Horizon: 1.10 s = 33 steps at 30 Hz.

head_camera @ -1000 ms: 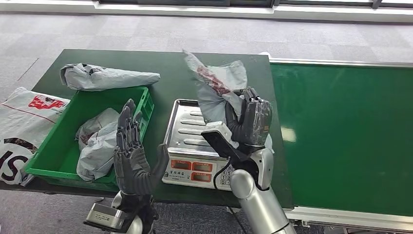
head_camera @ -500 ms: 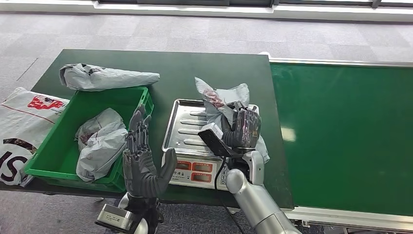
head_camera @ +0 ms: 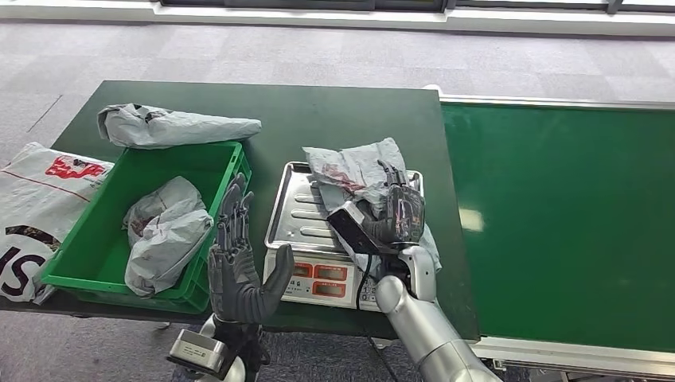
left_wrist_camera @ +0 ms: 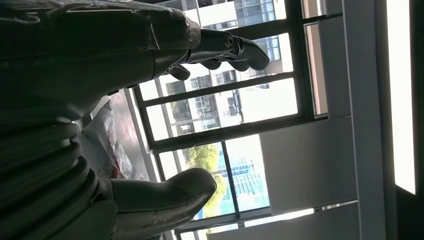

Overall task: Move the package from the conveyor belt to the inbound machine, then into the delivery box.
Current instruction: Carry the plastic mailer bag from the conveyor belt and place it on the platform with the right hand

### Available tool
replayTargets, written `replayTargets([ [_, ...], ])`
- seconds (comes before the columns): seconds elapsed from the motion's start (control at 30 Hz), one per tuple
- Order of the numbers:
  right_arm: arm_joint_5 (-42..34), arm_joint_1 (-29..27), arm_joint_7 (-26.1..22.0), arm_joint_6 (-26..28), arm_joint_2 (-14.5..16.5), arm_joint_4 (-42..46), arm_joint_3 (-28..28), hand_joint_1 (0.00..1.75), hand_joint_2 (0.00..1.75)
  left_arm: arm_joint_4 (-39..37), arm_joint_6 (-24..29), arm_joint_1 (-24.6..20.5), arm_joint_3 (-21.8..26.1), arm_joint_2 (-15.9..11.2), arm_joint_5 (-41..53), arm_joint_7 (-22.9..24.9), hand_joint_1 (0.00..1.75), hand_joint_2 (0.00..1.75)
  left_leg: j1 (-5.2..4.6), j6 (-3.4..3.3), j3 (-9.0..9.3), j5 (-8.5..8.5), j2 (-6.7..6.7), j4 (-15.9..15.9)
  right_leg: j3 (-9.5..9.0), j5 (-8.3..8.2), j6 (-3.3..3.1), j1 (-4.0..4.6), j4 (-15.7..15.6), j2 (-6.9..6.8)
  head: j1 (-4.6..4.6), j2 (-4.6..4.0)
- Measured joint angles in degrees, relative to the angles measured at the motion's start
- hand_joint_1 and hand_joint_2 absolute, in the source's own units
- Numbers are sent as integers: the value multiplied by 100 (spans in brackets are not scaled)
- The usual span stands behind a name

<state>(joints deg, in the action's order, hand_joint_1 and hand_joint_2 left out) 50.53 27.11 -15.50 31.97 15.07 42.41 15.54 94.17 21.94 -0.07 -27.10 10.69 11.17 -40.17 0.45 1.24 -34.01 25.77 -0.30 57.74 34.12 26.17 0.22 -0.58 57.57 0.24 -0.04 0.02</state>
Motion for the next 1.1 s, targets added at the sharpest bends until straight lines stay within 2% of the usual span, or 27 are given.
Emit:
replayTargets([
  [0.03,-16,-1,-40,-25,-1,-21,0,0,175,-7,-2,0,0,-1,11,0,0,175,0,0,0,0,0,0,0,0,0,0,0,0,0,0],
  [0.17,-259,-8,-267,-156,-1,-23,0,0,0,-22,9,-3,0,-1,57,0,0,175,0,0,1,0,1,0,0,-1,-1,0,0,1,0,-1],
  [0.23,-525,-40,-384,-433,-6,54,0,0,0,-24,17,-9,0,-1,82,0,0,175,0,0,1,0,1,0,1,0,-1,0,0,1,0,-1],
  [0.4,-1636,-169,-867,-1746,-92,472,-3,0,0,-25,18,-39,0,1,121,0,0,175,0,1,1,0,1,0,2,0,-1,0,0,1,0,1],
  [0.53,-1881,-239,-974,-1911,-179,735,-27,0,0,-23,18,-42,0,2,153,0,0,175,0,1,1,0,1,0,2,0,-1,0,0,2,0,1],
  [0.6,-1894,-264,-1034,-1777,-209,836,-51,0,0,-22,23,-41,0,2,188,0,0,175,0,0,1,0,1,0,2,-1,-1,0,0,2,0,0],
  [0.67,-1870,-303,-1164,-1398,-227,968,-88,0,0,-21,38,-40,0,2,224,0,0,175,0,0,1,0,1,0,1,-1,0,-1,0,1,0,-1],
  [0.87,-1881,-640,-1947,366,-233,2012,-123,0,0,-4,119,-31,0,2,332,44,0,175,0,1,0,2,-1,1,1,0,0,0,0,0,1,0],
  [1.0,-1638,-902,-2313,767,-160,2816,-167,0,175,-17,232,-34,0,2,549,93,0,175,0,2,0,5,0,0,3,2,-1,0,0,1,1,0],
  [1.1,-1345,-1129,-2434,797,-27,3494,-251,0,175,-52,412,-60,1,1,1017,217,0,175,0,3,0,5,-1,0,2,3,-1,1,0,-1,1,0],
])
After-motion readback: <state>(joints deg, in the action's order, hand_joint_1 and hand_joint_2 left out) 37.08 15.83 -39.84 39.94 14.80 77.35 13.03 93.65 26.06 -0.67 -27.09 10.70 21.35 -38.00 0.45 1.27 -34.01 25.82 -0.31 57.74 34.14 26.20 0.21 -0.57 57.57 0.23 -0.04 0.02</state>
